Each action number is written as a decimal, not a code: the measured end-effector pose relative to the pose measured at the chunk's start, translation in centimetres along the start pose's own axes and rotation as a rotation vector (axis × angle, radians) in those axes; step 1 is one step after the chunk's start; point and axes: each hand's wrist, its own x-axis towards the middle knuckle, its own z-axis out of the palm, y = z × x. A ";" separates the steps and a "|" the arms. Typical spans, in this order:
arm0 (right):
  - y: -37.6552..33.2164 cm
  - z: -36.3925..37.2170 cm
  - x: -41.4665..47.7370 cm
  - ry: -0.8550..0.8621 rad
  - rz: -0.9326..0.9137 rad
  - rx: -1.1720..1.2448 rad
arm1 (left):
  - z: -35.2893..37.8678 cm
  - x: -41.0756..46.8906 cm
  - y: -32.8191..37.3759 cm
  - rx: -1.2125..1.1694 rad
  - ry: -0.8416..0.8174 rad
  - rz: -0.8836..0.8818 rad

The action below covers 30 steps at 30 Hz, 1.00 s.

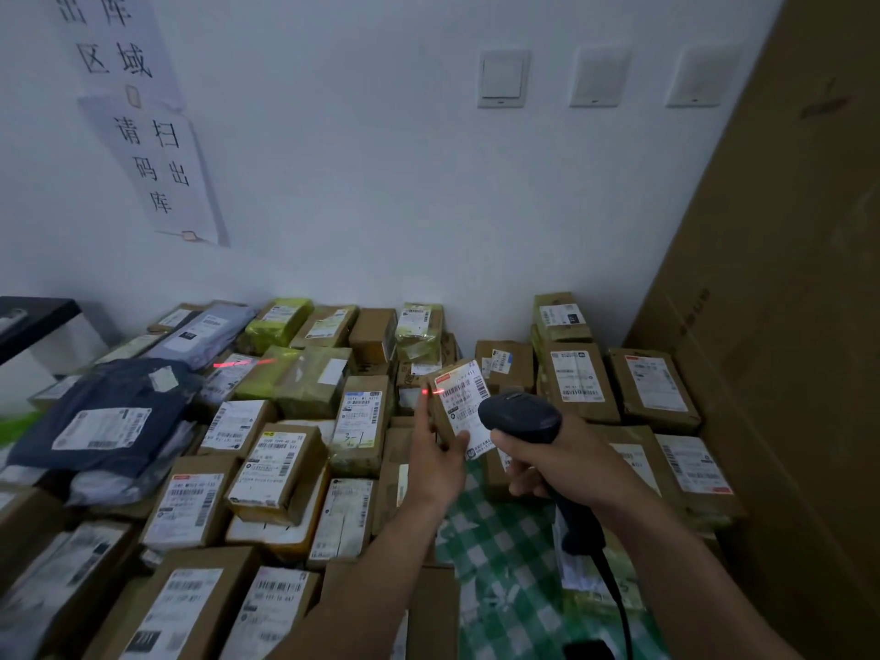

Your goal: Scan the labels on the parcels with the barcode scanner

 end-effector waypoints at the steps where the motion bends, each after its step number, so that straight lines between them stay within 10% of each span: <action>1: 0.0 0.0 0.1 -0.006 0.004 -0.007 | -0.1 0.2 -0.1 0.002 0.003 0.002; 20: 0.3 -1.2 3.4 -0.055 0.042 -0.007 | -1.7 4.6 -1.6 0.030 0.029 -0.035; 30: 0.1 -1.6 11.4 -0.048 0.033 -0.055 | -6.0 16.5 -0.9 0.422 0.029 -0.039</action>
